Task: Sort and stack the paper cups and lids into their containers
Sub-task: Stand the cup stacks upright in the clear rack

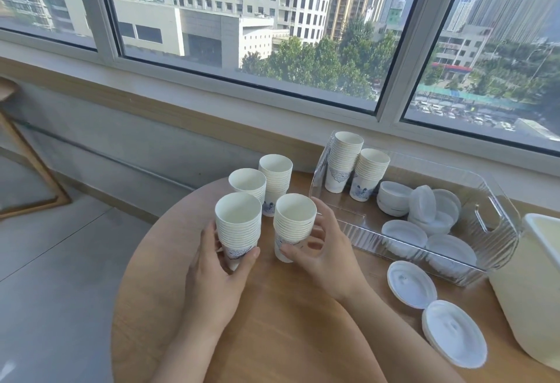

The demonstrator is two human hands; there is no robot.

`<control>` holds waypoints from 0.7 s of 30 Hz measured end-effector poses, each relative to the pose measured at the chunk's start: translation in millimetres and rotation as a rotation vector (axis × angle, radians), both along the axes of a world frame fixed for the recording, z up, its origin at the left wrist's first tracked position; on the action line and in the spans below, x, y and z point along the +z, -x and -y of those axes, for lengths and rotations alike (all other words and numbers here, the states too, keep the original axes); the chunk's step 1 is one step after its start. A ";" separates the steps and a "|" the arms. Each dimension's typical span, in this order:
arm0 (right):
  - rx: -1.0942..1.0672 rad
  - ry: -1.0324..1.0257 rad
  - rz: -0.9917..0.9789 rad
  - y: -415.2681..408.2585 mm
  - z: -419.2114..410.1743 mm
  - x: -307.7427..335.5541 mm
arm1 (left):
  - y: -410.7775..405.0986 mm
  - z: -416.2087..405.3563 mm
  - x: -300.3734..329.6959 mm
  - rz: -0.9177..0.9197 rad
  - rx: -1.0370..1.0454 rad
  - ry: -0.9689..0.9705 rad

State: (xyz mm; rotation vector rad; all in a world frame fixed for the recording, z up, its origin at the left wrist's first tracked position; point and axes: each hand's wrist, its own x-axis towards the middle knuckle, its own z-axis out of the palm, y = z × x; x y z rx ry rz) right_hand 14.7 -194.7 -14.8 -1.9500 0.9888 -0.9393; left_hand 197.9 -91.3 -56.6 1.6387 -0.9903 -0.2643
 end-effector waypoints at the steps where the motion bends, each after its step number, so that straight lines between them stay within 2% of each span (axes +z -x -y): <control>1: -0.017 -0.001 0.028 -0.8 -0.3 -1.5 | 1.8 -0.8 0.7 0.006 -0.012 0.000; 6: -0.063 0.022 0.107 7.3 -4.2 5.8 | 13.4 1.4 5.0 0.038 -0.079 -0.001; 12: -0.182 0.086 0.221 47.5 17.4 46.5 | 41.0 22.7 13.8 0.030 -0.153 0.057; 16: -0.257 0.089 0.154 64.3 54.2 62.1 | 64.6 49.4 10.8 -0.009 -0.190 0.109; 21: -0.277 -0.025 0.039 64.2 104.2 50.4 | 73.4 81.6 2.1 -0.051 -0.189 0.168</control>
